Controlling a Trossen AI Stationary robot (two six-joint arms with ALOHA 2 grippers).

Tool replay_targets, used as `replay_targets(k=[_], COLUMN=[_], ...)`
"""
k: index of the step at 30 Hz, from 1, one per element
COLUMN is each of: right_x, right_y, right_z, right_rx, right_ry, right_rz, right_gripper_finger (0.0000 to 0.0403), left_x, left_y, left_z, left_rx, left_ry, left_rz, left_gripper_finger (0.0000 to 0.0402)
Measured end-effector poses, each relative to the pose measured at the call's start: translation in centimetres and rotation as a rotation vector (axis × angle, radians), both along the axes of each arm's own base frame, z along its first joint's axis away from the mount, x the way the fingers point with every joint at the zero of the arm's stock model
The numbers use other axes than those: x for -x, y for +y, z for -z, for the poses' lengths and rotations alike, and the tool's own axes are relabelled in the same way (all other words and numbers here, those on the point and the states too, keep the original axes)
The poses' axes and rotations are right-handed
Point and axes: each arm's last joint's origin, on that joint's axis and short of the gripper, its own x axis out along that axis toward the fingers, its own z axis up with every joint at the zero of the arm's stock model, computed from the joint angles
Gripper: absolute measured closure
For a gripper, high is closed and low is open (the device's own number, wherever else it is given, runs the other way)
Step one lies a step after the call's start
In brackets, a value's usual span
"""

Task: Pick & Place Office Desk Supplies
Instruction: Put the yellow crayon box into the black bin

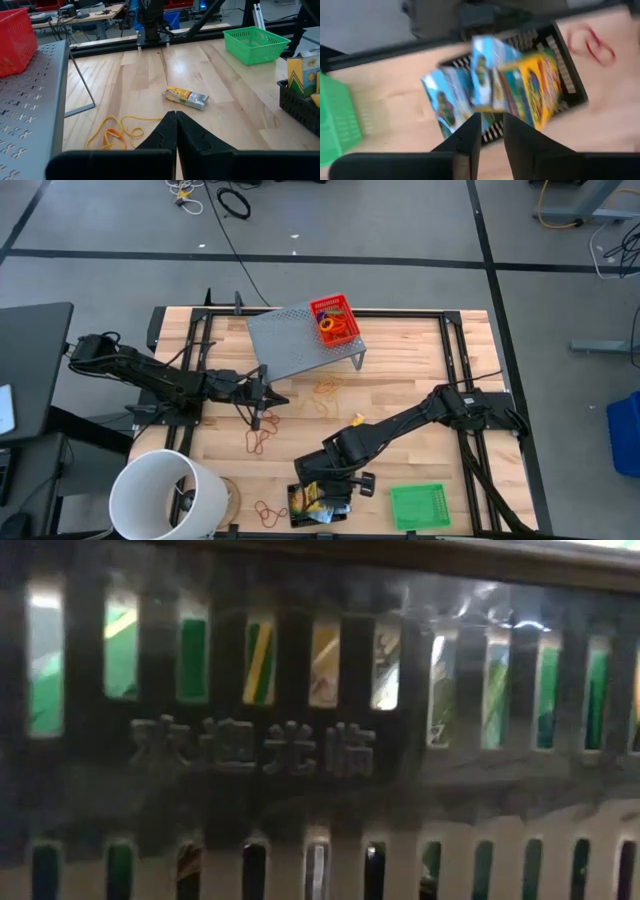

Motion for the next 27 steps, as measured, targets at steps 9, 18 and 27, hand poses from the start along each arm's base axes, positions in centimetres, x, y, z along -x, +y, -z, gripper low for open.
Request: replay_targets(k=[9, 18, 27], right_x=[0.1, 0.7, 1.5], right_y=[-4.0, -8.8, -11.6], right_z=[0.2, 6.5, 10.6], right_rx=[0.216, 0.345, 0.442], right_ry=[0.092, 0.351, 0.411], right_rz=[0.217, 0.289, 0.332], right_gripper_finger=[0.0311, 0.0274, 0.0231], left_x=[0.0, 0.0, 0.0], left_y=[-0.1, -0.1, -0.2], left_z=[-0.1, -0.1, -0.1], left_rx=[0.011, 0.025, 0.028], left_ry=[-0.011, -0.010, -0.010], left_rz=[0.018, 0.033, 0.057], left_gripper_finger=[0.0400, 0.0400, 0.0400])
